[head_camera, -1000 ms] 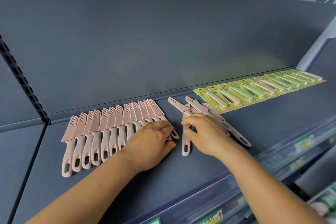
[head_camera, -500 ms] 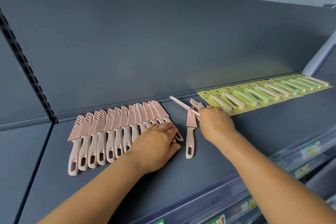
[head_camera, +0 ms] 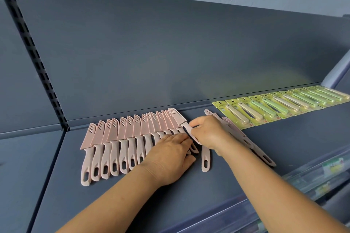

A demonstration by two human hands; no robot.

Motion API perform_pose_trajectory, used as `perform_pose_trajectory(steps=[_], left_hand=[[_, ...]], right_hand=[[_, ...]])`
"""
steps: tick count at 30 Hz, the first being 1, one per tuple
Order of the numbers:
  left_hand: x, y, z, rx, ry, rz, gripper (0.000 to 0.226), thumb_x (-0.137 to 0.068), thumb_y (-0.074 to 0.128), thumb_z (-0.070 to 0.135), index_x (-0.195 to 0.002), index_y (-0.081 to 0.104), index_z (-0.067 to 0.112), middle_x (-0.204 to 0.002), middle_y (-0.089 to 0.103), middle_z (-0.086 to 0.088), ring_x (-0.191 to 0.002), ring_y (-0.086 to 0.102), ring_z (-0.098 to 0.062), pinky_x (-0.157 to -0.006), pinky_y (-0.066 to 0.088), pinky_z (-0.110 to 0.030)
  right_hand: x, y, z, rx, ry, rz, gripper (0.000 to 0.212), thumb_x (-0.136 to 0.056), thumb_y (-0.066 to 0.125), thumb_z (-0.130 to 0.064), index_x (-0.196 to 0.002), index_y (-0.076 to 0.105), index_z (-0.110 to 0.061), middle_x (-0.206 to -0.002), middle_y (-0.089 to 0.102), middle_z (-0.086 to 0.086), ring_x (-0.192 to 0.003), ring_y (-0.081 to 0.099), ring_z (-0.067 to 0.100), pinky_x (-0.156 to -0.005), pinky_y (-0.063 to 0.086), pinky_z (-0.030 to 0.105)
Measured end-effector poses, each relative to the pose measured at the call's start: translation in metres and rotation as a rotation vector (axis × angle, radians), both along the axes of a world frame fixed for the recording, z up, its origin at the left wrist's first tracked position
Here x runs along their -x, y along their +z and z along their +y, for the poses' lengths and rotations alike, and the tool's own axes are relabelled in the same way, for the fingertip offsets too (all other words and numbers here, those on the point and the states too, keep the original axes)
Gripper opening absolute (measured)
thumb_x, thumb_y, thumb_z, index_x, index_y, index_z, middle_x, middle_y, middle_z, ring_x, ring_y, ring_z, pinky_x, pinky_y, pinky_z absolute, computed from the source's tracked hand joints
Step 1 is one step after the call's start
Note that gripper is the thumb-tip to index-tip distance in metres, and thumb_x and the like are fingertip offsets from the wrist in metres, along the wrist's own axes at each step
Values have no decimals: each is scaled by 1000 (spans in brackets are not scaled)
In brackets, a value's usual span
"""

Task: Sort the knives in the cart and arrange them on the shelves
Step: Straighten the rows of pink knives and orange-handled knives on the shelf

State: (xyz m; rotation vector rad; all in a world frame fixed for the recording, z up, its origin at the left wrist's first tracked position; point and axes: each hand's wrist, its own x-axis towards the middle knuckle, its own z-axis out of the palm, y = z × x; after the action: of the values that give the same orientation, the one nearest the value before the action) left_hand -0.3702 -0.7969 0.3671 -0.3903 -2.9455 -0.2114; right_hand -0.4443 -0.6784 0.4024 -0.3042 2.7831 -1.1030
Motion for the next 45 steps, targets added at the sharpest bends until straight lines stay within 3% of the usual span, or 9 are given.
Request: perform_pose_trajectory(steps=[8, 12, 17, 20, 27, 31, 36, 39, 45], left_hand=[[-1, 7, -2, -85, 22, 51, 52, -96, 41, 44, -141, 32, 19, -144, 32, 2, -129, 36, -19, -107, 22, -25], [7, 10, 2, 19, -15, -11, 55, -99, 32, 43, -149, 22, 21, -156, 19, 0, -143, 18, -19, -117, 8, -31], [12, 6, 7, 98, -22, -80, 57, -99, 29, 47, -149, 24, 20, -157, 18, 1, -144, 15, -16, -115, 4, -32], [12, 2, 7, 96, -16, -86, 58, -99, 32, 47, -149, 22, 21, -158, 16, 2, -143, 17, -16, -116, 3, -31], [10, 0, 8, 54, -6, -65, 57, -98, 34, 46, -148, 25, 20, -155, 20, 1, -141, 21, -19, -114, 8, -29], [10, 0, 9, 46, 1, -66, 59, -98, 35, 46, -148, 24, 17, -155, 21, 0, -141, 21, -20, -115, 7, -30], [9, 1, 9, 47, -5, -56, 57, -97, 35, 46, -146, 28, 16, -152, 25, -1, -138, 26, -21, -115, 12, -30], [9, 1, 9, 43, -8, -43, 57, -97, 35, 46, -145, 31, 16, -147, 29, 0, -133, 30, -21, -113, 16, -30], [10, 0, 8, 46, -6, -37, 57, -96, 36, 47, -144, 32, 15, -147, 30, 0, -133, 30, -21, -113, 13, -30]], right_hand=[[-9, 4, 7, -272, 32, 125, 32, -93, 45, -14, -118, 64, -23, -118, 64, 7, -104, 59, 27, -85, 51, 32], [-18, -1, 20, -465, 90, 154, 13, -91, 42, -17, -85, 53, -19, -105, 56, 8, -91, 53, 27, -64, 41, 28], [-24, -9, 34, -562, 173, 124, 41, -94, 47, -33, -131, 49, -18, -141, 38, 2, -130, 32, 23, -105, 34, 33], [-20, -10, 41, -550, 171, 140, 44, -95, 48, -27, -137, 45, -16, -145, 34, 0, -133, 31, 21, -106, 31, 30], [-18, -13, 42, -573, 52, 246, 35, -93, 49, -17, -128, 49, -19, -124, 49, 8, -115, 48, 27, -82, 44, 32], [-15, -10, 33, -705, 38, 336, 24, -90, 51, -7, -113, 55, -13, -110, 59, 8, -102, 58, 26, -65, 38, 28], [3, -7, 22, -252, -43, 225, 29, -90, 52, -14, -115, 62, -24, -99, 68, -2, -82, 56, 18, -51, 36, 19], [9, -8, 12, 81, -48, 29, 31, -86, 53, -10, -107, 68, -26, -95, 71, 1, -85, 64, 20, -72, 53, 25], [17, -9, 3, 64, -67, -12, 29, -87, 52, -9, -105, 70, -24, -87, 66, 3, -83, 63, 23, -67, 48, 24]])
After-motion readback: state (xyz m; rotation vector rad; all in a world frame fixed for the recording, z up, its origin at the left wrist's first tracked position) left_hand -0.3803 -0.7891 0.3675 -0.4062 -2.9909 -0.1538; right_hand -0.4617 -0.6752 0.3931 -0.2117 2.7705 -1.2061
